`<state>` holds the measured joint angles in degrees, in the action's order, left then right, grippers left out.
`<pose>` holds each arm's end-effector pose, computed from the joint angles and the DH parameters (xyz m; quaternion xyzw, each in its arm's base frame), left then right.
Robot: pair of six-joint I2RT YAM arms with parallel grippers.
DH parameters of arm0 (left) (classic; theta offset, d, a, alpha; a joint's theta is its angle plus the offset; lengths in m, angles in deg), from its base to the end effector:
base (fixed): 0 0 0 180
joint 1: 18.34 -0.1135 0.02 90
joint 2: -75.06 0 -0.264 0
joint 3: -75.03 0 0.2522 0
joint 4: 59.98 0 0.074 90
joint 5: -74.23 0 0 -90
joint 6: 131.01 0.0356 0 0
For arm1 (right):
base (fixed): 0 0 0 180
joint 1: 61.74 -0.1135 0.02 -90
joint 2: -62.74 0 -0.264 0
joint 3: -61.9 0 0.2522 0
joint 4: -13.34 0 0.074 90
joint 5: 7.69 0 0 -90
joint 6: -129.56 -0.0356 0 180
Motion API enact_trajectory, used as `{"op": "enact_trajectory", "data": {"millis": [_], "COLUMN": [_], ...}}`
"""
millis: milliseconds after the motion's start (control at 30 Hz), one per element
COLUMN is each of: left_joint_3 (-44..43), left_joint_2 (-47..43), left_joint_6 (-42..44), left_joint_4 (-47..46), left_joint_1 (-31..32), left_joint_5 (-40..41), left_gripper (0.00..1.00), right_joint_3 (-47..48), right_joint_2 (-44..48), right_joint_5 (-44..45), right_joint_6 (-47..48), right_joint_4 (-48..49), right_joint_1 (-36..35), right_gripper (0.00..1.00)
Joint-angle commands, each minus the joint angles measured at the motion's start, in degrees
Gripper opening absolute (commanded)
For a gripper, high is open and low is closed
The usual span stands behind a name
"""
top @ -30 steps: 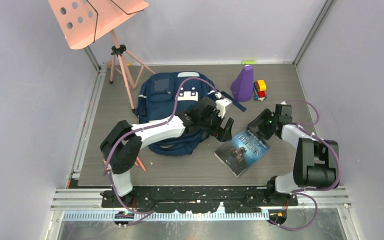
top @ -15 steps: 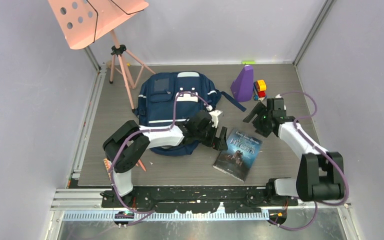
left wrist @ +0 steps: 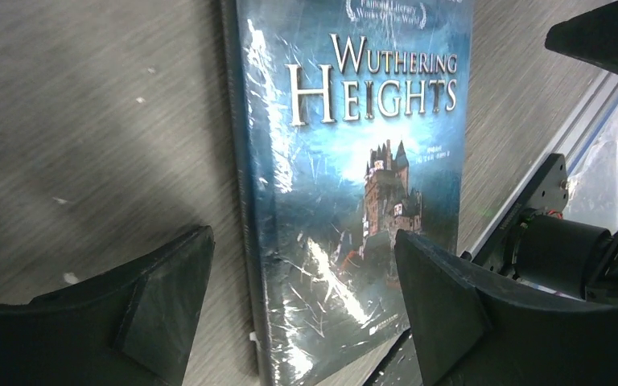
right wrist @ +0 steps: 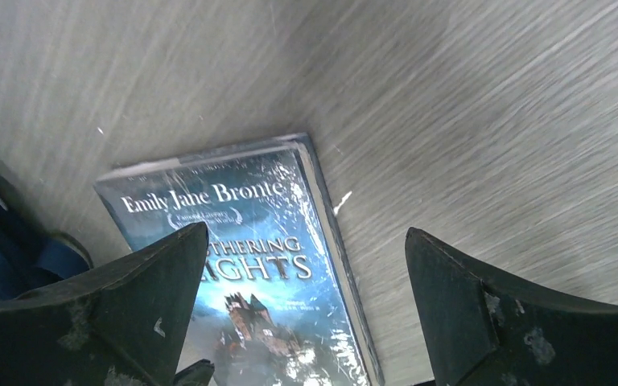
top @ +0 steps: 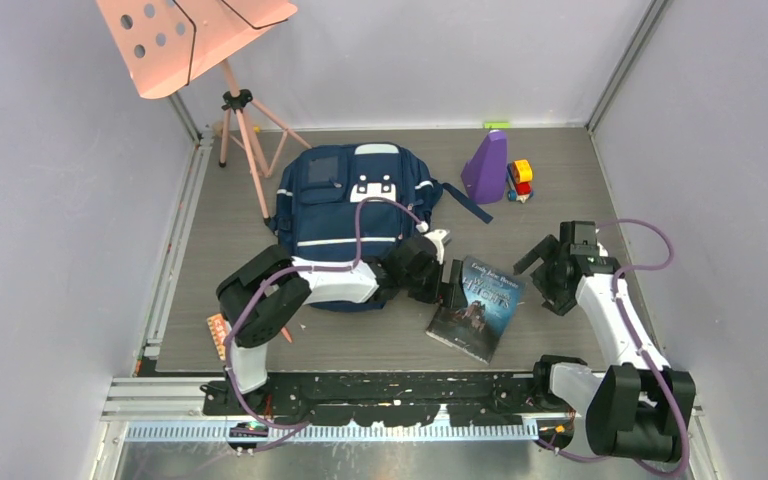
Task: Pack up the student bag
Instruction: Pick up the book from the center of the board.
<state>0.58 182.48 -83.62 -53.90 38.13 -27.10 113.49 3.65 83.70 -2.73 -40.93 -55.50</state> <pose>0.2125 -0.3333 0.1595 0.1505 0.8867 -0.3835 0.2099 0.1851 -0.0211 0.2105 0.4012 0.8828 0.0643 0.2355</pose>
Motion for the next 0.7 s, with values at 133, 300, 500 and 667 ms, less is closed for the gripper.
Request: {"op": "enact_trajectory", "data": {"millis": [133,300,500,667], "left_joint_3": [-2.58,-3.42,-2.29,-2.17], "left_joint_2": [2.39,3.2,3.86,3.65], "left_joint_6": [-1.21,-1.64,-5.71,-7.84], "left_joint_4": [4.96,5.49,-1.33,-9.47], "left_joint_1": [3.17,5.14,5.31,5.27], "left_joint_5": [5.81,7.02,5.05,4.09], "left_gripper": [0.86,0.86,0.85,0.82], "right_joint_3": [-3.46,-7.38,-10.4,-13.63], "right_joint_2": [-2.12,-1.33,-2.69,-2.13], "right_joint_5": [-8.21,-12.65,-18.02,-20.19], "right_joint_6": [-0.96,-2.38,-3.78,-6.42], "right_joint_4": [0.94,4.68,9.95,14.28], "right_joint_1": [0.18,0.18,-0.1,-0.87], "right_gripper": [0.96,0.89,0.71,0.56]}}
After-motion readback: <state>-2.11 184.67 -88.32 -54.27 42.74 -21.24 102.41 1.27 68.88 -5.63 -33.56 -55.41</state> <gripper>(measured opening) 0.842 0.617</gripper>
